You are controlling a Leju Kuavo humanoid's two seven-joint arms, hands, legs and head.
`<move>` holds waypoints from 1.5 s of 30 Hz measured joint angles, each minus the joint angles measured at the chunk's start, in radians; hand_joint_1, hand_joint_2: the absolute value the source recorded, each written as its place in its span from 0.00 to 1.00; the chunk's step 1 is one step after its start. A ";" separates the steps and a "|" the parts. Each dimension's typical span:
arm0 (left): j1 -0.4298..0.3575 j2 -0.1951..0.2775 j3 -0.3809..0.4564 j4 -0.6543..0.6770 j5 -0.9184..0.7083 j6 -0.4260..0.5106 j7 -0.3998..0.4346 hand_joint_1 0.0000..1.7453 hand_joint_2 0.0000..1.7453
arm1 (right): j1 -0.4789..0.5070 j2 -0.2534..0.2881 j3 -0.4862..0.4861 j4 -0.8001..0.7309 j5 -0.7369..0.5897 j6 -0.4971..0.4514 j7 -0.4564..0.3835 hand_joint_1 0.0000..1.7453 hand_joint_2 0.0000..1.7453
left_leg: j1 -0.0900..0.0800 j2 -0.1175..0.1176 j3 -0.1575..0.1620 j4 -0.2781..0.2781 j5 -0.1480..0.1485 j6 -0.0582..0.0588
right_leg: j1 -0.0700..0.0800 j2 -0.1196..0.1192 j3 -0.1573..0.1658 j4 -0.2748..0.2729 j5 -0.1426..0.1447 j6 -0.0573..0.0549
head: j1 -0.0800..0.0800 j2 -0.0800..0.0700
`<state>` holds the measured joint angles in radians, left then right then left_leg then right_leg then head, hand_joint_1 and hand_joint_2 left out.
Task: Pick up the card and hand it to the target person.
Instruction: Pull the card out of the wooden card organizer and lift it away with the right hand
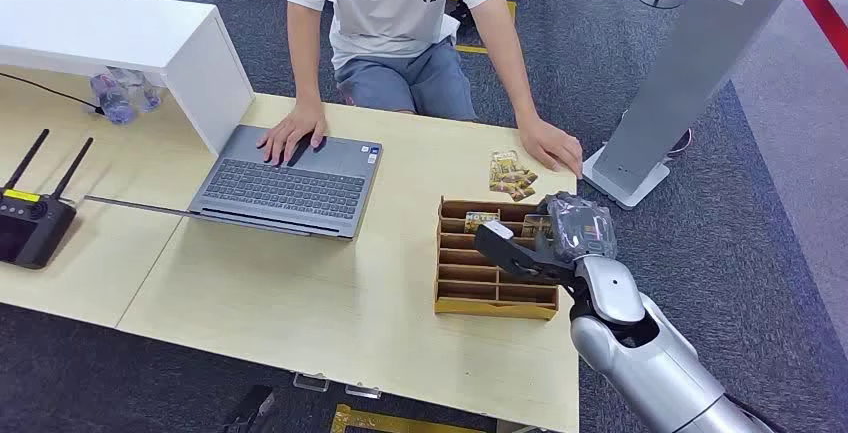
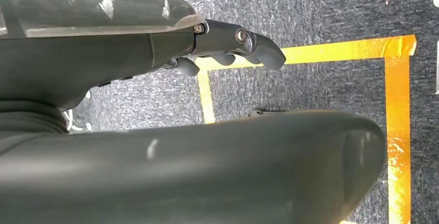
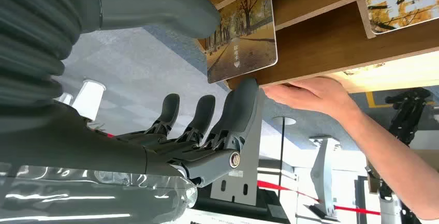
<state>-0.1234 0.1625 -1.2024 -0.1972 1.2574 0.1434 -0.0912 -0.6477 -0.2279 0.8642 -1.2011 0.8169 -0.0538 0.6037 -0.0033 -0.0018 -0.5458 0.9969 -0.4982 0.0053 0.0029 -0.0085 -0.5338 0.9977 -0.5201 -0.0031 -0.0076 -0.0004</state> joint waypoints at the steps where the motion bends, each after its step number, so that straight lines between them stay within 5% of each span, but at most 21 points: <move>1: -0.001 0.000 0.000 0.000 0.000 0.000 0.000 0.00 0.00 | 0.000 0.000 0.000 0.001 -0.001 0.000 0.000 0.49 1.00 | 0.000 0.000 0.000 0.000 0.000 0.000 | 0.000 0.000 0.000 0.000 0.000 0.000 | 0.000 0.000; 28: -0.007 0.000 0.000 0.000 -0.001 -0.001 0.002 0.00 0.00 | 0.001 0.000 -0.001 0.052 -0.028 -0.011 -0.018 0.46 1.00 | 0.000 0.000 0.000 0.000 0.000 0.000 | 0.000 0.000 0.000 0.000 0.000 0.000 | 0.000 0.000; 40: -0.007 0.000 0.000 0.000 -0.002 0.000 0.002 0.00 0.00 | 0.002 0.000 -0.002 0.054 -0.014 -0.015 -0.017 0.60 1.00 | 0.000 0.000 0.000 0.000 0.000 0.000 | 0.000 0.000 0.000 0.000 0.000 0.000 | 0.000 0.000; 45: -0.007 0.000 0.000 0.000 -0.002 0.000 0.002 0.00 0.00 | 0.002 0.000 -0.004 0.047 -0.004 -0.018 -0.013 0.77 1.00 | 0.000 0.000 0.000 0.000 0.000 0.000 | 0.000 0.000 0.000 0.000 0.000 0.000 | 0.000 0.000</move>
<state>-0.1299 0.1629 -1.2024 -0.1972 1.2555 0.1431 -0.0893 -0.6453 -0.2283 0.8606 -1.1537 0.8125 -0.0718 0.5908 -0.0033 -0.0019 -0.5459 0.9970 -0.4982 0.0053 0.0029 -0.0086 -0.5337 0.9976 -0.5201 -0.0031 -0.0077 -0.0004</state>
